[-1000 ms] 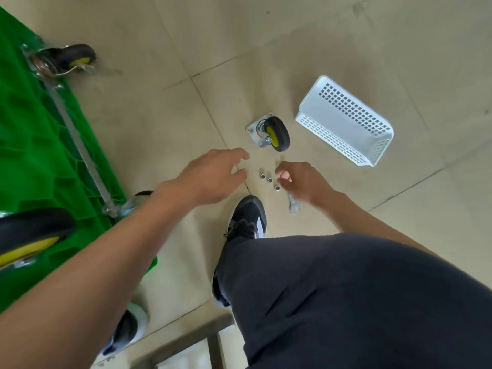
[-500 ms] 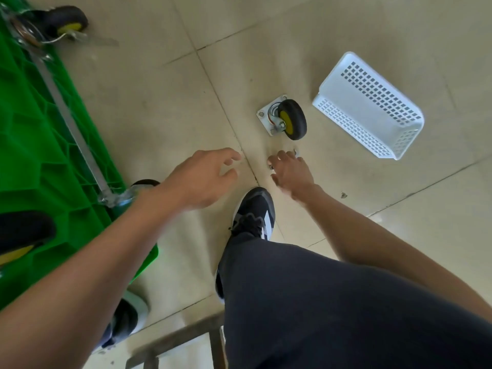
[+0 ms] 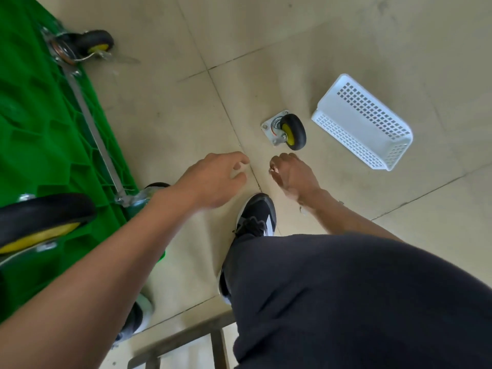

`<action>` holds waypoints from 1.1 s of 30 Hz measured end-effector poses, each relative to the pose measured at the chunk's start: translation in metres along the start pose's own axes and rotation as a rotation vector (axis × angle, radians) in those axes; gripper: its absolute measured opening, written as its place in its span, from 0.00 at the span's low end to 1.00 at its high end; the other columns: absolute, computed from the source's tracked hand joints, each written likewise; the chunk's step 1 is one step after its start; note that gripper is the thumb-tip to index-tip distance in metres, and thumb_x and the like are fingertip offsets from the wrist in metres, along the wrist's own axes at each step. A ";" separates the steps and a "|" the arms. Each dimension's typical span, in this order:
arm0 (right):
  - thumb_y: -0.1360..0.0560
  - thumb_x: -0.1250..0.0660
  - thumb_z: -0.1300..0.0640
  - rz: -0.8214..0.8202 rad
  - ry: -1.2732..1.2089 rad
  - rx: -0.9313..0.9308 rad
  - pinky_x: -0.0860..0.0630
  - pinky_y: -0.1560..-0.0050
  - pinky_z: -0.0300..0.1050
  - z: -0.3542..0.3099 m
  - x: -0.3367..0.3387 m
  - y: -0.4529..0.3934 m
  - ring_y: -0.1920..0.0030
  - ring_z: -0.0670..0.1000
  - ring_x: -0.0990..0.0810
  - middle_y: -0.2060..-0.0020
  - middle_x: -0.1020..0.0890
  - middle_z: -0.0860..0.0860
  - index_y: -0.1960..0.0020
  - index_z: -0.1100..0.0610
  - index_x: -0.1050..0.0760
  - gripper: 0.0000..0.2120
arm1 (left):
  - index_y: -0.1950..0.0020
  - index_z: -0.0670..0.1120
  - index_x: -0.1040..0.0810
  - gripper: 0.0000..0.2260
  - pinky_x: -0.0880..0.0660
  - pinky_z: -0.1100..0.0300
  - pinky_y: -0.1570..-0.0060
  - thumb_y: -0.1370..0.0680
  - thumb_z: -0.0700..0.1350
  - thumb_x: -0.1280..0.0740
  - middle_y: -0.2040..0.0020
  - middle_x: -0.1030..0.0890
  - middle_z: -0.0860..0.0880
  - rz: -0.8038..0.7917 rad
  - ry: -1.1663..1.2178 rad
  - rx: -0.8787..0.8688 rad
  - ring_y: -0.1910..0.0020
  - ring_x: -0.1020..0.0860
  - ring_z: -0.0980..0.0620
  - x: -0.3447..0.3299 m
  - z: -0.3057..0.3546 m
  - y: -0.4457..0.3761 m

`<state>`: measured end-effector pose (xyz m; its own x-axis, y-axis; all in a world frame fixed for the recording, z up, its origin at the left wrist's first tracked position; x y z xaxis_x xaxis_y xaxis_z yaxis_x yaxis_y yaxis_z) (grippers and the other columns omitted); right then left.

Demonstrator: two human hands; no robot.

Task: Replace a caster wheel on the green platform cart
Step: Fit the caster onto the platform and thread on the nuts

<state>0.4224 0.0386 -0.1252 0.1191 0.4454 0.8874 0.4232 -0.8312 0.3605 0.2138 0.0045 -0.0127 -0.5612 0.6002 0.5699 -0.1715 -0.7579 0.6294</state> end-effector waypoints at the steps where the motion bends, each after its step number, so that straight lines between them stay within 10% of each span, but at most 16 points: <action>1: 0.18 0.37 0.56 0.016 -0.008 0.019 0.26 0.54 0.52 -0.004 0.012 0.003 0.48 0.59 0.23 0.51 0.20 0.57 0.44 0.60 0.24 0.08 | 0.29 0.59 0.29 0.17 0.29 0.50 0.35 0.19 0.53 0.40 0.35 0.24 0.56 0.013 -0.015 -0.015 0.36 0.27 0.52 0.006 0.007 0.004; 12: 0.19 0.34 0.54 0.370 0.018 0.225 0.30 0.59 0.47 -0.075 0.180 0.033 0.47 0.58 0.22 0.52 0.18 0.55 0.44 0.60 0.22 0.10 | 0.28 0.54 0.30 0.18 0.30 0.58 0.44 0.18 0.52 0.39 0.34 0.23 0.52 0.299 -0.272 -0.186 0.50 0.29 0.50 0.135 0.047 0.095; 33: 0.22 0.32 0.55 0.478 -0.148 0.605 0.21 0.52 0.54 -0.287 0.331 0.099 0.54 0.48 0.22 0.54 0.19 0.45 0.41 0.52 0.21 0.10 | 0.28 0.56 0.29 0.18 0.29 0.53 0.38 0.18 0.53 0.40 0.33 0.23 0.52 0.566 -0.455 -0.187 0.33 0.28 0.49 0.203 -0.020 0.292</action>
<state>0.2456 0.0076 0.2866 0.5118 0.1603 0.8440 0.7065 -0.6375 -0.3074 0.0337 -0.1000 0.2762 -0.2209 0.1218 0.9677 -0.1134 -0.9886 0.0986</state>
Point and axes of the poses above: each hand's wrist, its own y-axis away from the middle knuckle, its own x-axis out of the back of the hand, z = x × y, the point moved 2 cm from there along -y, towards the middle knuckle
